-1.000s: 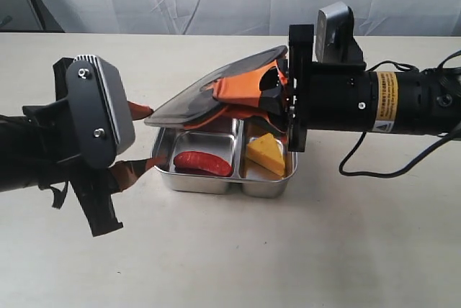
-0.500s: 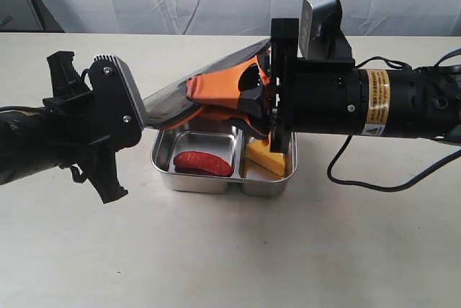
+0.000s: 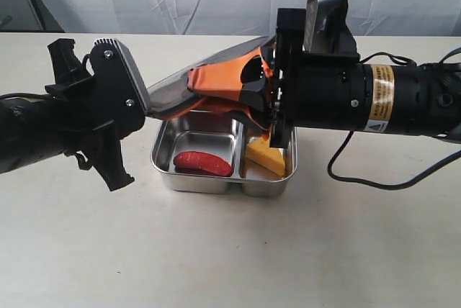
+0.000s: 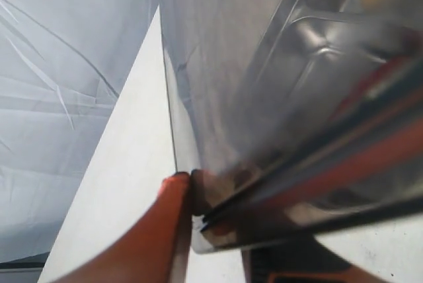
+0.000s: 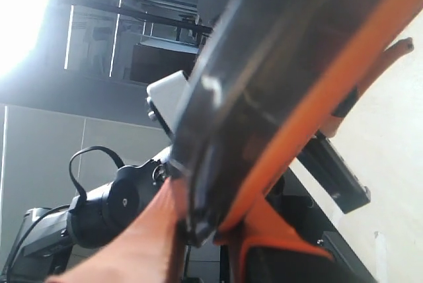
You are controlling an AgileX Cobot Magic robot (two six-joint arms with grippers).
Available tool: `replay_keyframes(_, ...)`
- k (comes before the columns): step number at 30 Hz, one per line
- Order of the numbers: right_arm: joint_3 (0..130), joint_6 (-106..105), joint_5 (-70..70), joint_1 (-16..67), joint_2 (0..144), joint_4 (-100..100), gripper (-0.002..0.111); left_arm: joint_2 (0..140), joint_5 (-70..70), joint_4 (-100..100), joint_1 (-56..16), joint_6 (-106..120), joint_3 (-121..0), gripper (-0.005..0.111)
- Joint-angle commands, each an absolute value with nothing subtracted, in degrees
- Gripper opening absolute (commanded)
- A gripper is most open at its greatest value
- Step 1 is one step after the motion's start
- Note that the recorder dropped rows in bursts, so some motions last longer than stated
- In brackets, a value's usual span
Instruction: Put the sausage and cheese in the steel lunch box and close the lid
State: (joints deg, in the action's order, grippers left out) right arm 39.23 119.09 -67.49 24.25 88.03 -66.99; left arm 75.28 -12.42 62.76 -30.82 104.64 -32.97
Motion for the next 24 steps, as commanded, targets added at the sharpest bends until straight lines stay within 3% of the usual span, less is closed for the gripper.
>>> replay_keyframes(1, 39.2, 120.8, -62.0, 24.7, 87.6, -72.0, -0.001, 75.2, -11.6, 64.4, -31.0, 103.6, -33.9, 0.0)
replay_keyframes(6, 39.2, 120.8, -60.7, 24.7, 87.6, -70.2, 0.004, 75.2, -14.0, 64.4, -31.0, 103.6, -33.9, 0.0)
replay_keyframes(8, 39.2, 120.8, -59.4, 24.7, 87.6, -70.2, 0.025, 75.2, -14.2, 64.4, -31.0, 103.6, -33.9, 0.0)
replay_keyframes(9, 39.2, 120.8, -59.3, 24.7, 87.6, -69.9, 0.045, 75.2, -14.4, 64.4, -31.0, 103.6, -33.9, 0.0)
replay_keyframes(10, 39.2, 120.8, -59.2, 24.7, 87.6, -69.3, 0.059, 75.4, -14.7, 64.4, -31.0, 103.6, -33.9, 0.0)
replay_keyframes(11, 39.2, 120.8, -58.9, 24.7, 87.6, -68.4, 0.063, 75.4, -14.8, 64.4, -31.0, 103.6, -33.9, 0.0)
replay_keyframes(24, 39.2, 120.8, -56.9, 29.7, 87.6, -52.9, 0.061, 77.4, -15.6, 63.9, -31.6, 105.9, -33.7, 0.0)
